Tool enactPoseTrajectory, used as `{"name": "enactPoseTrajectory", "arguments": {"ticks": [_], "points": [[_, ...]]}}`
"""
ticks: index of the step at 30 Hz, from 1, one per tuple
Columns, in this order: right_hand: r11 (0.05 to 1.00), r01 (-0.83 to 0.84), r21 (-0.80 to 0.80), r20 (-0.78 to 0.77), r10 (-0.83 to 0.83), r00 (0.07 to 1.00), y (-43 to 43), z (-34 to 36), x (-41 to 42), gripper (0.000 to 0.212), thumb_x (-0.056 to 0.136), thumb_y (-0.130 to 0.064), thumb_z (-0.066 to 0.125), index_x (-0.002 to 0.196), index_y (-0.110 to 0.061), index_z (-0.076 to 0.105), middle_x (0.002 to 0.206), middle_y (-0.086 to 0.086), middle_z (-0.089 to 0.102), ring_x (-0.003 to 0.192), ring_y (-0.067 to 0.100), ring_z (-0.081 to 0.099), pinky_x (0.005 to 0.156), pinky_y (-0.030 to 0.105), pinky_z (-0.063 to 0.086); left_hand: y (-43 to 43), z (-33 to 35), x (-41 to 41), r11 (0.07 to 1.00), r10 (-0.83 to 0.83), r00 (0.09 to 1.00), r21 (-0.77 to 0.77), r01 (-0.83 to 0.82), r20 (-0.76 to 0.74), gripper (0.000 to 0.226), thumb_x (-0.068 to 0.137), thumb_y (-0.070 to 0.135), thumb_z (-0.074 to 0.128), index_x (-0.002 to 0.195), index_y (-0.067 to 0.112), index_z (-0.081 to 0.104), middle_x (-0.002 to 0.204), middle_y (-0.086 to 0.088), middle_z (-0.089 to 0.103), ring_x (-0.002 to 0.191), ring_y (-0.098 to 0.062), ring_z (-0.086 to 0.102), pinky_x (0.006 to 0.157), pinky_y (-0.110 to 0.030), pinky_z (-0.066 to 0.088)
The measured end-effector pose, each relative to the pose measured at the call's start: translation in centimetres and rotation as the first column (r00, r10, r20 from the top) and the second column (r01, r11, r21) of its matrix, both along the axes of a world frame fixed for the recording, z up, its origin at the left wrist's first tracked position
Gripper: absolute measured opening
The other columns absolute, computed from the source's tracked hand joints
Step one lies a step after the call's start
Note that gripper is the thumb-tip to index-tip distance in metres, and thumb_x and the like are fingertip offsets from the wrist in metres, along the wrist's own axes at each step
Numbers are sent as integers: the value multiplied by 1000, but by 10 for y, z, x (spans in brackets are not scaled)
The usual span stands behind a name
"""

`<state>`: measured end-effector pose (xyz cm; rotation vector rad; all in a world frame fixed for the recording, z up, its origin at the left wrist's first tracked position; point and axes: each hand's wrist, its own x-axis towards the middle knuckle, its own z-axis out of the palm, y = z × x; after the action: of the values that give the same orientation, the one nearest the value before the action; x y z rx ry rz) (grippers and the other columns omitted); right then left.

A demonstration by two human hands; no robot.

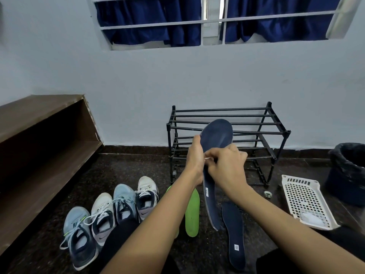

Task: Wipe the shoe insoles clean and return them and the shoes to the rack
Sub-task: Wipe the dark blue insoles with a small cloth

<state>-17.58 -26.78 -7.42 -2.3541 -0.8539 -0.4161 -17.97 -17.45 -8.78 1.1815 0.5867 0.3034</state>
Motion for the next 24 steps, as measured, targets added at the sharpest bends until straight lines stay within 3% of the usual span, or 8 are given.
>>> {"name": "enactPoseTrajectory", "arguments": {"ticks": [5, 12, 14, 20, 24], "points": [[1000, -14, -13, -17, 14, 1000, -4, -1, -3, 19, 85, -23, 61, 95, -34, 72, 76, -10, 48, 103, 20, 43, 73, 33, 17, 1, 4, -3, 997, 40, 999, -65, -39, 17, 47, 97, 47, 39, 98, 11, 68, 93, -8, 72, 78, -23, 65, 63, -28, 48], [1000, 2, 24, -21, -2, 1000, -11, 12, 15, 9, 81, -34, 66, 87, -39, 71, 82, -9, 67, 100, 16, 47, 71, 33, 16, -7, 6, -2, 995, 29, 999, -94, -24, 45, 59, 96, 56, 35, 102, 8, 70, 93, -14, 70, 86, -29, 63, 74, -36, 48], [998, 51, 41, 3, -51, 999, -15, 17, 25, 8, 83, -37, 65, 87, -38, 71, 82, -8, 66, 101, 17, 47, 72, 33, 16, -11, 4, 1, 997, -5, 998, -82, 9, 56, 58, 99, 55, 32, 100, 10, 69, 90, -14, 69, 80, -25, 65, 70, -33, 51], [975, 186, 120, 56, -194, 979, -22, 27, 52, 9, 85, -37, 65, 88, -34, 72, 77, -4, 64, 100, 21, 44, 75, 34, 18, -17, 2, 8, 993, -68, 997, -92, 71, 38, 66, 98, 60, 30, 127, 8, 59, 99, -16, 71, 73, -25, 68, 54, -29, 51], [993, 96, 67, 37, -99, 994, -18, 23, 44, 7, 84, -31, 68, 88, -33, 73, 80, -5, 67, 102, 23, 47, 78, 36, 24, -8, -3, 12, 990, -42, 996, -130, 51, 72, 58, 95, 57, 38, 114, 9, 65, 93, -12, 69, 80, -25, 65, 66, -31, 50]]}}
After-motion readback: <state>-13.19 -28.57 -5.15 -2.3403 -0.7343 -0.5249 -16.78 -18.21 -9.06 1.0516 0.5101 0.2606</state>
